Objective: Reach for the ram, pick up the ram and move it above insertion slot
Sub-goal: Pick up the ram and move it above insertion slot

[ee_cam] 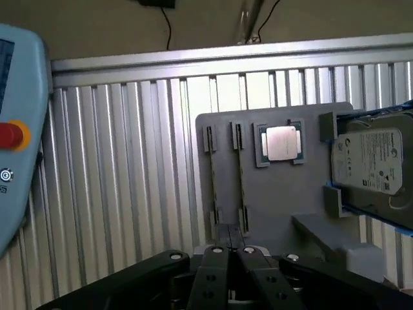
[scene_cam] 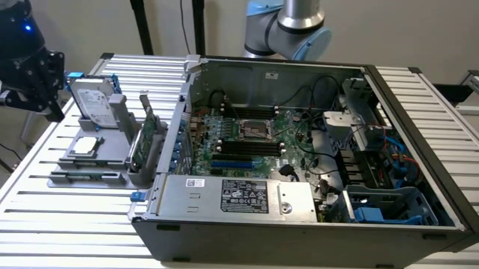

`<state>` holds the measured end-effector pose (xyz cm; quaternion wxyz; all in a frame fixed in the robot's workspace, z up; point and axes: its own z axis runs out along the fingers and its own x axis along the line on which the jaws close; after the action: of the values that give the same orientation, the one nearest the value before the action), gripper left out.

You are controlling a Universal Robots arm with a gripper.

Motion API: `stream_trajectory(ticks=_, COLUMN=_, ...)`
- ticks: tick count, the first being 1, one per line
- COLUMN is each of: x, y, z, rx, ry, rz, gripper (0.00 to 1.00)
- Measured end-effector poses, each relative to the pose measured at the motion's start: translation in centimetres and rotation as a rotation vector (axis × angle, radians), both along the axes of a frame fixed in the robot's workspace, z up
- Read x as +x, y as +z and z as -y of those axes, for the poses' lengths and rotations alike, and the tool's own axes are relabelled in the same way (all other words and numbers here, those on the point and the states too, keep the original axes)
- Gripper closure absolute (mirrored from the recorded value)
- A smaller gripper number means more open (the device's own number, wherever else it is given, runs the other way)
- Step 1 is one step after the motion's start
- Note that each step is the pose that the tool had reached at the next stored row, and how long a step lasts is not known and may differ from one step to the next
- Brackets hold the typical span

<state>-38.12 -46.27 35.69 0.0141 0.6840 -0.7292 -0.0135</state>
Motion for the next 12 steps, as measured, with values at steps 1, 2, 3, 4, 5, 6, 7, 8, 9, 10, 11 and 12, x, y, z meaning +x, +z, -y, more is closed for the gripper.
stream_trajectory(ticks=1, x=0.0, y=-0.03, z=0.0, rx=0.0, ry=0.018, rz=0.0004, gripper=0.89)
stream_trajectory(ticks=2, x=0.0, y=-0.07, z=0.0, rx=0.0, ry=0.036, rz=0.001, gripper=0.89)
stream_trajectory(ticks=3, x=0.0, y=-0.12, z=0.0, rx=0.0, ry=0.054, rz=0.0019, gripper=0.89)
stream_trajectory(ticks=4, x=0.0, y=-0.16, z=0.0, rx=0.0, ry=0.072, rz=0.0028, gripper=0.89)
stream_trajectory(ticks=5, x=0.0, y=-0.2, z=0.0, rx=0.0, ry=0.091, rz=0.0037, gripper=0.89)
stream_trajectory(ticks=6, x=0.0, y=-0.24, z=0.0, rx=-0.0001, ry=0.109, rz=0.0045, gripper=0.89)
stream_trajectory(ticks=7, x=0.0, y=-0.28, z=0.0, rx=0.0, ry=0.128, rz=0.0055, gripper=0.89)
stream_trajectory(ticks=8, x=0.0, y=-0.33, z=0.0, rx=0.0, ry=0.145, rz=0.0064, gripper=0.89)
stream_trajectory(ticks=9, x=0.0, y=-0.38, z=0.0, rx=0.0, ry=0.163, rz=0.0075, gripper=0.89)
stream_trajectory(ticks=10, x=-0.01, y=-0.4, z=0.0, rx=-0.0002, ry=0.181, rz=0.0088, gripper=0.89)
stream_trajectory(ticks=11, x=-0.05, y=-0.4, z=0.0, rx=-0.0002, ry=0.188, rz=0.0099, gripper=0.89)
stream_trajectory(ticks=12, x=-0.04, y=-0.41, z=0.0, rx=-0.0001, ry=0.189, rz=0.01, gripper=0.89)
